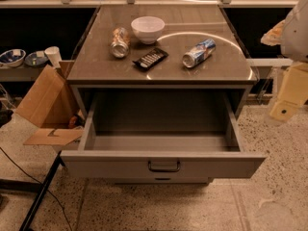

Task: Place redbull can into top drawer

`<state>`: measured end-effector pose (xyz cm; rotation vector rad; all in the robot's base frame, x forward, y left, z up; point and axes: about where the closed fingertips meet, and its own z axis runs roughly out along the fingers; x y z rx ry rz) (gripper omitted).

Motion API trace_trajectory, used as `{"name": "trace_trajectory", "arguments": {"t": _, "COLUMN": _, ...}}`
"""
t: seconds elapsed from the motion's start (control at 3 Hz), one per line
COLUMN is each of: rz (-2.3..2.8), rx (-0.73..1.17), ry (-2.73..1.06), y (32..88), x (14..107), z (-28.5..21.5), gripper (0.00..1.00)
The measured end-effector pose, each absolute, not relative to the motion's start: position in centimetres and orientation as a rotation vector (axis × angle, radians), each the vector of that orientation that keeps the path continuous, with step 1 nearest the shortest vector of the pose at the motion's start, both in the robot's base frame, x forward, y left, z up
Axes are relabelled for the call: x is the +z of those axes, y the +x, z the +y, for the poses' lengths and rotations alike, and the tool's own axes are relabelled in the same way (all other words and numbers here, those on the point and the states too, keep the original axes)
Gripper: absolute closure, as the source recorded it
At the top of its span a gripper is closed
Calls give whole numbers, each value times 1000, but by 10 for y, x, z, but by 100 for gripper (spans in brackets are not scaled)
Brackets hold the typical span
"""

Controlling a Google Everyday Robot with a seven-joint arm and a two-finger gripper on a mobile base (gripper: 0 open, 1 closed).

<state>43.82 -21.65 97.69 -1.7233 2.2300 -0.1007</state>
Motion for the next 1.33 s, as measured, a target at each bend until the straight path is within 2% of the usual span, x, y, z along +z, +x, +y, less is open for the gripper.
{"name": "trace_trajectory", "arguments": {"t": 0.33, "rz": 2230, "rx": -101, "ry": -1723, "y": 438, "x": 977, "z": -216, "gripper": 0}}
{"name": "trace_trajectory", "arguments": {"t": 0.67, "rz": 2252, "rx": -135, "ry": -1667, "y": 462, "x": 983, "z": -215, "gripper": 0}}
{"name": "trace_trajectory", "arguments": {"t": 1.33, "rz": 2340, "rx": -209, "ry": -1447, "y": 544, "x": 1000, "z": -205, "gripper": 0}}
